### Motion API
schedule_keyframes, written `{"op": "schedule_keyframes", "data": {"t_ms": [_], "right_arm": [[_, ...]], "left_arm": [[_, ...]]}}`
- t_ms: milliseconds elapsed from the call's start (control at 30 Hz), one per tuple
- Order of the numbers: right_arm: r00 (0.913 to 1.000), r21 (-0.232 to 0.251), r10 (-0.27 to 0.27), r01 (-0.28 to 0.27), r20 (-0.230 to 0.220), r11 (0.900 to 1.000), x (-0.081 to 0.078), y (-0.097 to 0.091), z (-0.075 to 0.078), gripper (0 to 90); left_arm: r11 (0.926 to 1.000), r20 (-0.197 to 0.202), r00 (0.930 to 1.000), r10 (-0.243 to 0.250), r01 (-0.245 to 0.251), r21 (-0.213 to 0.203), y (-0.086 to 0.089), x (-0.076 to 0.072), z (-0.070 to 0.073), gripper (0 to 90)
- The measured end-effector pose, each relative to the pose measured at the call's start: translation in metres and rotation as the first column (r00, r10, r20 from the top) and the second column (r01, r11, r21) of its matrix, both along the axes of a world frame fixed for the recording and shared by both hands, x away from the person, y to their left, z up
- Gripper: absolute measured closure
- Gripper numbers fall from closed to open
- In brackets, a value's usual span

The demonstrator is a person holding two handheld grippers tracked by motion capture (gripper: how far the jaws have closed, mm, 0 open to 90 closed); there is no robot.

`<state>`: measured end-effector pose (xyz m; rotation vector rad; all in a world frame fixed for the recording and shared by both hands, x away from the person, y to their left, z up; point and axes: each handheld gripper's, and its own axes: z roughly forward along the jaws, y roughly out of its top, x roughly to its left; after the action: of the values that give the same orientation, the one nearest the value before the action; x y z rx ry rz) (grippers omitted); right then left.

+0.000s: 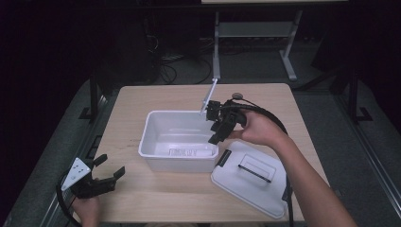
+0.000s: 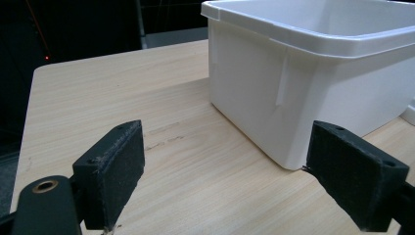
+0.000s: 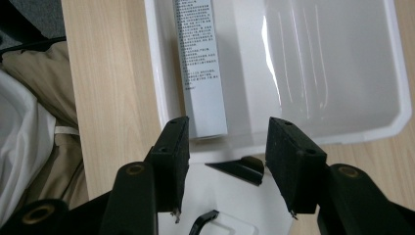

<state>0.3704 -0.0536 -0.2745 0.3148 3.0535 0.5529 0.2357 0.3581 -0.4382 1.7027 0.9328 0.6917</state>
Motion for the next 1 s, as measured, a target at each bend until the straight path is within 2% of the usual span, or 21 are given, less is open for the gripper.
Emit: {"op": "schedule_keyframes", "data": {"t_ms": [533,1000], "right_arm": [[0.9984,-0.001,-0.056,0.056,0.008,0.9984,-0.007,-0.033,-0.001,49.4],[0.9937,0.008,-0.112,0.112,-0.006,0.9937,-0.014,-0.063,-0.013,48.3]], "left_arm": [[1.0000,-0.002,1.0000,0.000,0.000,0.007,-0.001,0.000,0.000,13.4],[1.0000,-0.003,1.0000,0.002,-0.002,0.010,-0.001,0.000,0.000,13.4]]}}
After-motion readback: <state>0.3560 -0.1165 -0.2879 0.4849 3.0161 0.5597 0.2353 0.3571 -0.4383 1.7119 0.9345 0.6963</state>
